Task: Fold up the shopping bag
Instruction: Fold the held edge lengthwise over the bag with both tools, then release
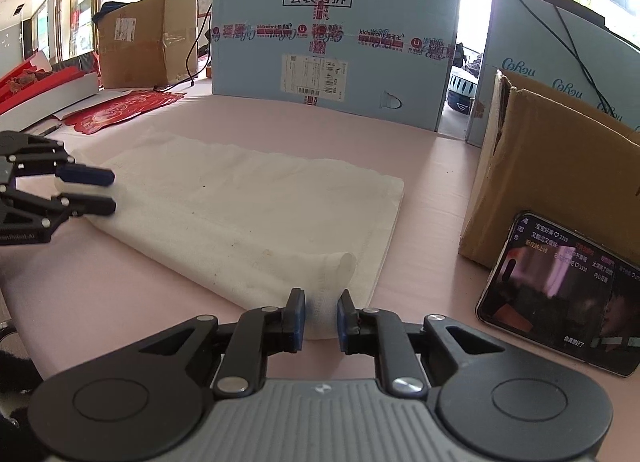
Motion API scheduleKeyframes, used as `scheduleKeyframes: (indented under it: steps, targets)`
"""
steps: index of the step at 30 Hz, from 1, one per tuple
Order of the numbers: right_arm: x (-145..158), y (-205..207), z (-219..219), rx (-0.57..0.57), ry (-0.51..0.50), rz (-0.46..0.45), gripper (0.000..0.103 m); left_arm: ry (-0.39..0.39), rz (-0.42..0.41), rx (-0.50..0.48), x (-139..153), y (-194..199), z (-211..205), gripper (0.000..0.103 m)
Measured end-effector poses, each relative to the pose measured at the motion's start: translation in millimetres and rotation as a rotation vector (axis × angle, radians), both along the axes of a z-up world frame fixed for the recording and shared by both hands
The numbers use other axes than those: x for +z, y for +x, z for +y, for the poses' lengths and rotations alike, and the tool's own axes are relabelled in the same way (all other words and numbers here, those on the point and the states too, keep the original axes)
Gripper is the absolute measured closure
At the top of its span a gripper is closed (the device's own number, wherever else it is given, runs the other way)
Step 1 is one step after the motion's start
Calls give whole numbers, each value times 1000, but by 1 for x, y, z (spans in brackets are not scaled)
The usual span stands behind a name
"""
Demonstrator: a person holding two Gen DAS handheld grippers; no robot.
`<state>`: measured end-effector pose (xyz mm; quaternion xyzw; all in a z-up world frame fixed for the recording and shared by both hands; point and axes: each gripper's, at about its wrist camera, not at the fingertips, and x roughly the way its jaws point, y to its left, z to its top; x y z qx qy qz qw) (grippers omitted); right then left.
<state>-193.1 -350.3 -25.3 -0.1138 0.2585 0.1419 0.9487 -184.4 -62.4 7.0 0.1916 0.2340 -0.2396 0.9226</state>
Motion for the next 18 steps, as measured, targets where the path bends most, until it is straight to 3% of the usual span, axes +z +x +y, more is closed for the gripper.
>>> scheduleKeyframes:
  steps: [1,3,6,9,12,15,18]
  targets:
    - [1,-3,-4,-18,11,-15,72,-12,6,9,-1,1,1,70]
    - [5,-8,-11,-49,29,-45,72,-27,-1,24,-5,0,4,65]
    - [19,-23,-18,-111,66,-161,70,-63,7,52,-8,1,10,57]
    - [28,-34,-1,-38,121,-257,70,-107,25,87,-9,3,18,45]
    - [24,-27,27,77,189,-243,69,-125,26,106,-10,3,20,40]
    - [14,-7,68,225,295,-142,70,-133,25,119,-11,2,21,37]
    - [6,11,105,289,296,-34,70,-136,21,125,-11,0,22,36]
